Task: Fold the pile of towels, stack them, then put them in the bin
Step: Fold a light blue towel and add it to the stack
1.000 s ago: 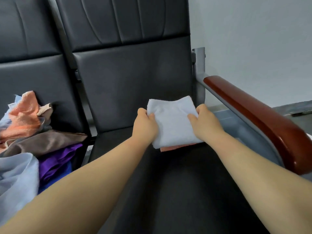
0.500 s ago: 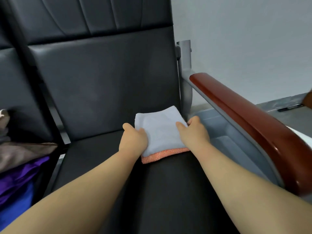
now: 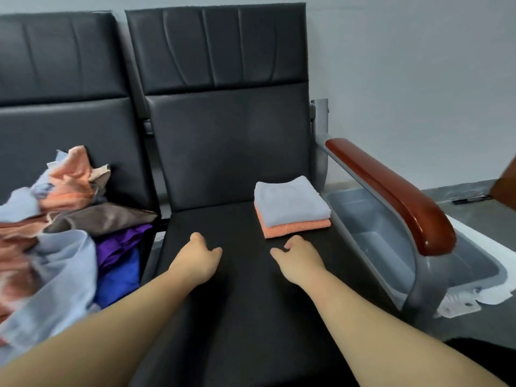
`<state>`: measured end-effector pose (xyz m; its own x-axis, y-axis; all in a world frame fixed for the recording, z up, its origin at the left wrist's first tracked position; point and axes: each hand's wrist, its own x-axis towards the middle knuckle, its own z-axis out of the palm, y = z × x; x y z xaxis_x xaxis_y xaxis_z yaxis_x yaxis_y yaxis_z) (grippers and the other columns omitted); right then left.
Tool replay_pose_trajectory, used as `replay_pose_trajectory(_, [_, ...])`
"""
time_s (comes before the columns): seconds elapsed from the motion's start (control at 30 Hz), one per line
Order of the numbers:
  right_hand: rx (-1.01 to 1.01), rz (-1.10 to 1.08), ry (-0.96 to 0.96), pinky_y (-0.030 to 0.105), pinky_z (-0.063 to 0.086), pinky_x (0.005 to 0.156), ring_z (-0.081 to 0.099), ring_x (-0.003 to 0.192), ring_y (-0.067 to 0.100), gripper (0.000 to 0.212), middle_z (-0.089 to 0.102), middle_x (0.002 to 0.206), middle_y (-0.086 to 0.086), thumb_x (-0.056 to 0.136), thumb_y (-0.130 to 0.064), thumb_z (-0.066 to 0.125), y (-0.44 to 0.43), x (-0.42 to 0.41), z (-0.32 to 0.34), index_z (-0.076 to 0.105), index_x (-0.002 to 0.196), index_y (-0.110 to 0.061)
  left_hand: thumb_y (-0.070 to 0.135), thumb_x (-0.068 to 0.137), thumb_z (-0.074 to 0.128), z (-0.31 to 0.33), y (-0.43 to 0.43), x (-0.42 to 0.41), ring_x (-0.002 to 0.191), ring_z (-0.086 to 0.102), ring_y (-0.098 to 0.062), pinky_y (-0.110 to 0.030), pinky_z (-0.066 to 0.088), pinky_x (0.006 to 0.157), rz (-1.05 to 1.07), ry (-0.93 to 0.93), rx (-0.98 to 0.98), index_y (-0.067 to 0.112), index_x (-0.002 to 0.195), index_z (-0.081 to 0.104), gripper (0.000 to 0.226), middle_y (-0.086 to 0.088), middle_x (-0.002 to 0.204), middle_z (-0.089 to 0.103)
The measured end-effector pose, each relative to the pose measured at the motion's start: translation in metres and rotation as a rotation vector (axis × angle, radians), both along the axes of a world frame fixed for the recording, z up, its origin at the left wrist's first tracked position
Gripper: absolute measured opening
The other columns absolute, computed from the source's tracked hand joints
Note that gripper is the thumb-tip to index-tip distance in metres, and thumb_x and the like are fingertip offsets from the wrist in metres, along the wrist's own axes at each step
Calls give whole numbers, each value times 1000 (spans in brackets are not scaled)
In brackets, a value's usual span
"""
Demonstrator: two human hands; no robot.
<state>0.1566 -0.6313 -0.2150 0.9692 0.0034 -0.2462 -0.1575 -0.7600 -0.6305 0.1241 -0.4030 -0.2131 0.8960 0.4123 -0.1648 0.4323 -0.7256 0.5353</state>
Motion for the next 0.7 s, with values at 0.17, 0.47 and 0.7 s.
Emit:
replay_pose_trajectory(0.17, [48, 293, -1, 32, 49, 81, 61, 103, 17, 43, 62, 121, -2, 97, -50, 60, 85, -25, 8, 55, 132, -24, 41, 90, 65, 27, 68, -38, 102, 61, -27, -34, 43, 80, 105, -98, 10, 15, 107, 51, 34, 1, 109, 61])
replay_pose_trajectory(0.47, [117, 607, -122, 33, 52, 88, 64, 101, 21, 17, 66, 109, -4, 93, -39, 69, 262, -29, 42, 58, 101, -30, 39, 88, 65, 92, 223, -104, 79, 68, -28, -37, 53, 73, 379, -391, 111, 23, 97, 58, 20, -3, 88, 71])
replay_pose_trajectory(0.7, [120, 681, -132, 30, 32, 55, 54, 80, 21, 27, 54, 76, -6, 90, -37, 67, 367, -31, 52, 49, 73, -26, 40, 91, 66, 96, 280, -133, 79, 65, -18, -41, 56, 74, 465, -418, 145, 25, 105, 58, 22, 8, 90, 64])
